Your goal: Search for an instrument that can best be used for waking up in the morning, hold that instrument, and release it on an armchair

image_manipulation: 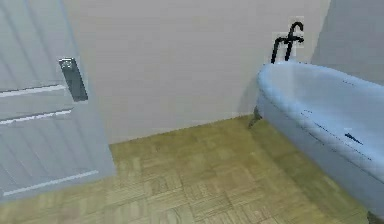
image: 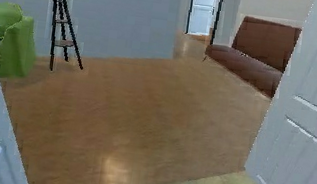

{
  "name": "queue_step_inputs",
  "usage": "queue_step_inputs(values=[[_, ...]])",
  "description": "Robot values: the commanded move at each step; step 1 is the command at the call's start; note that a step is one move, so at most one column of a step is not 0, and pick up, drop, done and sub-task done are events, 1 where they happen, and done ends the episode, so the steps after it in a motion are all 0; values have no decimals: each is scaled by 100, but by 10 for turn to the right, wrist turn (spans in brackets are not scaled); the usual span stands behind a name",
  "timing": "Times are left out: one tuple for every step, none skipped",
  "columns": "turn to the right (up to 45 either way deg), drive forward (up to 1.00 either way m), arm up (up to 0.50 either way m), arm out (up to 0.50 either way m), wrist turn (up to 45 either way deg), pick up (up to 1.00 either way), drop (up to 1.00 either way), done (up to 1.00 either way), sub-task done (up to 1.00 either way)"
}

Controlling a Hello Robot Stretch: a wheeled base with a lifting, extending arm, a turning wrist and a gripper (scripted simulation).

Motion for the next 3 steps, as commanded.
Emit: queue_step_inputs(values=[[60,0,0,0,0,0,0,0,0],[0,100,0,0,0,0,0,0,0],[0,100,0,0,0,0,0,0,0]])
